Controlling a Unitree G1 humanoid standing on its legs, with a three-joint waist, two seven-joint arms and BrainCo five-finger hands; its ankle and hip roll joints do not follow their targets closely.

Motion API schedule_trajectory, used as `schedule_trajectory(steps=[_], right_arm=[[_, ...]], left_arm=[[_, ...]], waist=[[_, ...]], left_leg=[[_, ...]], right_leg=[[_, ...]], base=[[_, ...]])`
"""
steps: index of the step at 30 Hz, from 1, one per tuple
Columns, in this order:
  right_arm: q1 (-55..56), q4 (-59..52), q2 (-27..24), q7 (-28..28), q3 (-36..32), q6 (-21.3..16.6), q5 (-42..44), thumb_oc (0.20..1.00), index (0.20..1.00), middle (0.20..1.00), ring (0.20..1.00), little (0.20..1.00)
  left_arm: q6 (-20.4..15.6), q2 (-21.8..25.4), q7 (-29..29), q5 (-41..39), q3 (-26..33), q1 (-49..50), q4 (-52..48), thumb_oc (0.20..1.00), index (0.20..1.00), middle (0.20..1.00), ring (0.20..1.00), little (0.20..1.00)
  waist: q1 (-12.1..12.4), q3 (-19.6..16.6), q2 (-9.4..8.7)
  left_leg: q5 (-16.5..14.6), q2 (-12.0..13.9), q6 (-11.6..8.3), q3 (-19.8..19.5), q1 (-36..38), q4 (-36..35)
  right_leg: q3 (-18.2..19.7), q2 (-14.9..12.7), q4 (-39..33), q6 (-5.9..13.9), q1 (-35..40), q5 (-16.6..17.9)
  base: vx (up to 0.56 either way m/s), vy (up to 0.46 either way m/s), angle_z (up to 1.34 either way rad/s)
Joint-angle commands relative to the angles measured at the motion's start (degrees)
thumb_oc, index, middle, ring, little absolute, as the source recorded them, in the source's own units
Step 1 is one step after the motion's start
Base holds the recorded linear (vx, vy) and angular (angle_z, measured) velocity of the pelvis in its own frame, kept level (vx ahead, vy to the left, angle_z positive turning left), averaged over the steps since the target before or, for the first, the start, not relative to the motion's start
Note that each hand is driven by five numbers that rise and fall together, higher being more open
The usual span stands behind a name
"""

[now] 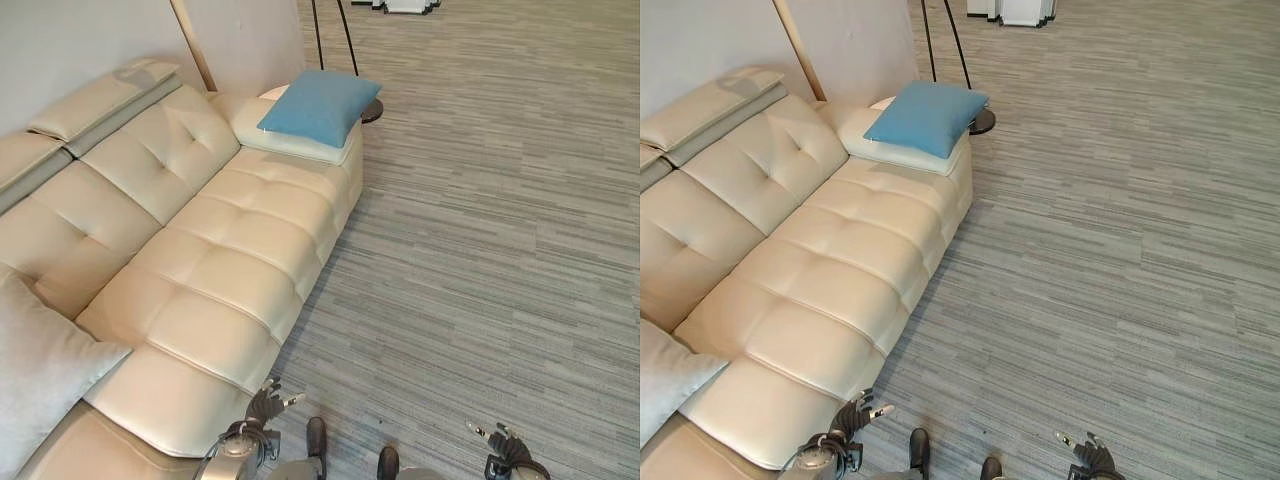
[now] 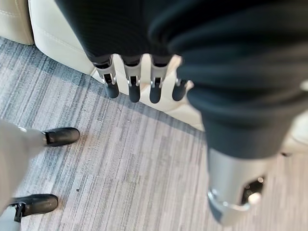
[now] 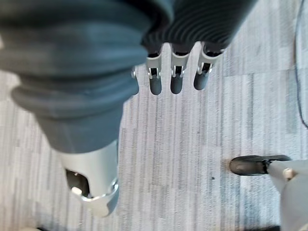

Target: Pick up all the scattered cushions and arrange them neatly on the sofa.

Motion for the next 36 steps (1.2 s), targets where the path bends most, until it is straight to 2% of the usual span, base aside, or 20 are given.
schedule_trajectory(steps=[1, 5, 7, 8, 10, 13, 15, 18, 19, 20, 21, 22, 23, 24, 25, 28, 30, 32, 35, 36], right_arm=[[-3.01, -0.53, -0.85, 0.17, 2.88, -1.27, -2.11, 1.0, 1.0, 1.0, 1.0, 1.0], [-3.42, -0.76, 0.17, 0.49, 3.39, -1.24, -2.33, 1.0, 1.0, 1.0, 1.0, 1.0], [-3.15, -1.35, 0.76, 0.95, 3.45, -1.21, -1.6, 1.0, 1.0, 1.0, 1.0, 1.0], [-3.23, -1.28, 1.1, 1.49, 3.66, -1.11, -1.36, 1.0, 1.0, 1.0, 1.0, 1.0], [-3.42, -1.79, 1.57, 1.72, 3.8, -0.92, -1.32, 1.0, 1.0, 1.0, 1.0, 1.0], [-3.82, -2.28, 2.01, 1.92, 3.59, -0.97, -0.99, 1.0, 1.0, 1.0, 1.0, 1.0], [-3.27, -2.68, 2.51, 1.69, 2.93, -0.92, -0.76, 1.0, 1.0, 1.0, 1.0, 1.0], [-3.09, -1.79, 2.54, 1.48, 2.19, -0.77, -0.54, 1.0, 1.0, 1.0, 1.0, 1.0], [-3.01, -1.76, 2.45, 1.26, 1.72, -0.86, 0.0, 1.0, 1.0, 1.0, 1.0, 1.0], [-3.02, -1.76, 2.44, 1.26, 1.71, -0.85, 0.0, 1.0, 1.0, 1.0, 1.0, 1.0], [-2.94, -2.16, 2.44, 1.05, 1.55, -1.05, 0.46, 1.0, 1.0, 1.0, 1.0, 1.0], [-2.95, -2.16, 2.44, 1.05, 1.54, -1.05, 0.46, 1.0, 1.0, 1.0, 1.0, 1.0], [-2.85, -2.0, 2.69, 0.82, 1.03, -1.18, 0.61, 1.0, 1.0, 1.0, 1.0, 1.0], [-2.81, -2.14, 2.49, 0.8, 0.88, -1.07, 0.39, 1.0, 1.0, 1.0, 1.0, 1.0], [-2.18, -2.68, 2.61, 0.57, 0.4, -0.72, -0.69, 1.0, 1.0, 1.0, 1.0, 1.0], [-0.58, -2.52, 2.64, 1.1, 0.5, -0.93, -0.48, 1.0, 1.0, 1.0, 1.0, 1.0], [-0.46, -2.01, 2.2, 0.99, 0.33, -0.84, -0.42, 1.0, 1.0, 1.0, 1.0, 1.0], [-0.24, -2.23, 1.65, 1.49, 0.32, -1.17, 0.5, 1.0, 1.0, 1.0, 1.0, 1.0], [-0.44, -3.75, 0.11, 1.51, 0.88, -1.29, 0.19, 1.0, 1.0, 1.0, 1.0, 1.0], [-0.48, -4.24, -0.21, 1.39, 0.75, -1.22, 0.28, 1.0, 1.0, 1.0, 1.0, 1.0]], left_arm=[[-2.08, 1.05, 1.86, -2.07, 1.91, -2.02, -0.66, 1.0, 1.0, 1.0, 1.0, 1.0], [-2.01, 1.37, 1.43, -1.95, 1.32, -1.63, -0.39, 1.0, 1.0, 1.0, 1.0, 1.0], [-1.76, 2.02, 1.0, -1.74, 0.87, -1.67, -1.27, 1.0, 1.0, 1.0, 1.0, 1.0], [-1.72, 2.3, 0.92, -1.84, 0.72, -1.72, -2.01, 1.0, 1.0, 1.0, 1.0, 1.0], [-1.4, 2.78, 1.1, -2.56, 1.0, -1.98, -3.06, 1.0, 1.0, 1.0, 1.0, 1.0], [-1.57, 3.35, 1.86, -3.87, 1.66, -2.63, -3.85, 1.0, 1.0, 1.0, 1.0, 1.0], [-1.26, 3.44, 2.11, -3.53, 2.06, -3.04, -3.1, 1.0, 1.0, 1.0, 1.0, 1.0], [-1.35, 3.58, 2.38, -4.11, 2.68, -4.11, -2.28, 1.0, 1.0, 1.0, 1.0, 1.0], [-1.55, 3.59, 2.6, -4.68, 2.95, -4.38, -2.34, 1.0, 1.0, 1.0, 1.0, 1.0], [-1.55, 3.59, 2.6, -4.68, 2.95, -4.4, -2.33, 1.0, 1.0, 1.0, 1.0, 1.0], [-1.62, 3.38, 2.72, -5.17, 3.37, -4.9, -1.9, 1.0, 1.0, 1.0, 1.0, 1.0], [-1.62, 3.38, 2.72, -5.17, 3.37, -4.91, -1.89, 1.0, 1.0, 1.0, 1.0, 1.0], [-1.73, 3.16, 3.24, -4.85, 4.3, -5.57, -0.63, 1.0, 1.0, 1.0, 1.0, 1.0], [-1.65, 3.26, 3.16, -4.85, 4.6, -5.79, -0.52, 1.0, 1.0, 1.0, 1.0, 1.0], [-1.88, 2.56, 2.82, -5.52, 5.07, -5.44, -0.78, 1.0, 1.0, 1.0, 1.0, 1.0], [-1.99, 1.02, 2.41, -7.0, 4.62, -4.34, -0.21, 1.0, 1.0, 1.0, 1.0, 1.0], [-1.62, -0.13, 2.21, -8.78, 4.41, -3.91, 0.08, 1.0, 1.0, 1.0, 1.0, 1.0], [-1.62, -0.43, 2.15, -9.43, 4.43, -3.35, -1.17, 1.0, 1.0, 1.0, 1.0, 1.0], [-1.57, 0.28, 1.75, -8.46, 2.97, -3.32, -4.79, 1.0, 1.0, 1.0, 1.0, 1.0], [-1.66, 0.56, 1.91, -8.49, 2.95, -3.26, -5.83, 1.0, 1.0, 1.0, 1.0, 1.0]], waist=[[3.13, 1.67, -1.82], [2.99, -0.67, -3.02], [2.87, -1.33, -3.91], [2.79, -1.71, -4.28], [2.59, -1.45, -4.58], [2.04, 0.55, -4.39], [1.86, 1.26, -3.87], [1.97, 2.32, -3.04], [2.28, 3.07, -2.76], [2.32, 3.04, -2.69], [2.46, 3.79, -2.88], [2.51, 3.75, -2.85], [2.74, 3.86, -3.44], [2.69, 3.88, -3.58], [2.71, 3.47, -3.44], [1.82, 1.63, -2.68], [1.47, 0.6, -1.76], [1.62, 0.48, -1.31], [2.57, 2.45, -1.61], [2.66, 2.71, -1.83]], left_leg=[[1.8, -4.57, 0.72, -2.59, -3.34, 0.54], [0.0, -4.99, 3.23, -2.57, -1.5, 0.95], [-1.83, -5.38, 4.77, -1.41, -0.9, 2.42], [-2.82, -5.46, 5.84, -0.82, -0.41, 2.76], [-4.13, -5.48, 7.15, 0.34, 1.21, 2.69], [-4.95, -5.04, 8.57, 2.49, 3.89, 1.64], [-5.85, -4.35, 8.75, 3.58, 6.12, 0.56], [-7.11, -3.12, 8.17, 5.42, 8.41, -0.11], [-7.92, -2.69, 7.85, 6.03, 9.23, -0.11], [-7.9, -2.61, 7.83, 6.05, 9.19, -0.11], [-8.92, -2.38, 7.24, 6.99, 10.29, -0.11], [-8.9, -2.34, 7.23, 7.04, 10.23, -0.11], [-9.97, -2.45, 6.6, 7.96, 11.88, -0.11], [-10.31, -2.33, 6.15, 8.13, 12.15, -0.11], [-12.47, -1.52, 5.09, 8.48, 15.4, -0.11], [-14.6, 0.03, 4.23, 8.27, 17.91, 2.8], [-12.44, 1.44, 2.64, 8.58, 16.74, 8.98], [-7.18, 2.71, 0.23, 8.76, 12.75, 21.9], [-4.04, 2.28, -0.33, 7.52, 6.15, 34.88], [-3.51, 2.41, -0.06, 7.8, 5.17, 36.0]], right_leg=[[1.62, 0.51, 0.04, 4.67, 1.5, -6.54], [4.04, -0.4, 0.38, 5.64, 3.31, -8.59], [5.21, -1.55, 4.27, 6.03, 2.73, -10.0], [5.97, -2.09, 8.92, 6.68, 1.01, -10.58], [6.64, -2.76, 18.2, 8.2, -3.28, -9.59], [4.98, -4.91, 31.49, 10.36, -9.75, -3.93], [2.23, -6.95, 35.94, 9.53, -12.92, -3.78], [-0.17, -6.78, 30.81, 8.85, -15.9, -5.25], [-1.32, -6.3, 24.98, 8.69, -16.16, -4.73], [-1.33, -6.19, 24.71, 8.66, -16.1, -4.56], [-2.05, -5.5, 14.89, 9.58, -16.57, -1.63], [-2.03, -5.4, 14.54, 9.57, -16.49, -1.4], [-3.2, -4.37, 5.19, 10.77, -17.59, 2.14], [-3.48, -4.28, 2.45, 11.31, -17.15, 3.06], [-4.93, -3.97, 0.04, 12.41, -17.39, 3.66], [-5.03, -2.83, 1.23, 10.44, -14.12, 3.51], [-5.99, -2.22, 2.47, 9.16, -12.38, 2.09], [-6.38, -1.07, 2.06, 7.22, -9.43, 0.12], [-5.95, -0.33, 1.25, 5.07, -5.78, -2.53], [-5.83, -0.47, 1.31, 4.7, -5.11, -3.16]], base=[[0.27, 0.092, -0.89], [0.36, 0.141, -0.52], [0.35, 0.169, -0.29], [0.29, 0.158, -0.22], [0.25, 0.157, -0.27], [0.18, 0.139, -0.51], [0.23, 0.124, -0.58], [0.24, 0.037, -0.4], [0.16, -0.016, -0.54], [0.24, -0.068, -0.53], [0.15, -0.052, -0.17], [0.3, -0.121, -0.21], [0.25, -0.113, -0.57], [0.7, -0.284, -0.53], [0.71, -0.272, -0.45], [0.62, -0.246, 0.12], [0.47, -0.252, 0.29], [0.4, -0.305, 0.22], [0.26, -0.243, -0.2], [0.26, -0.177, -0.14]])
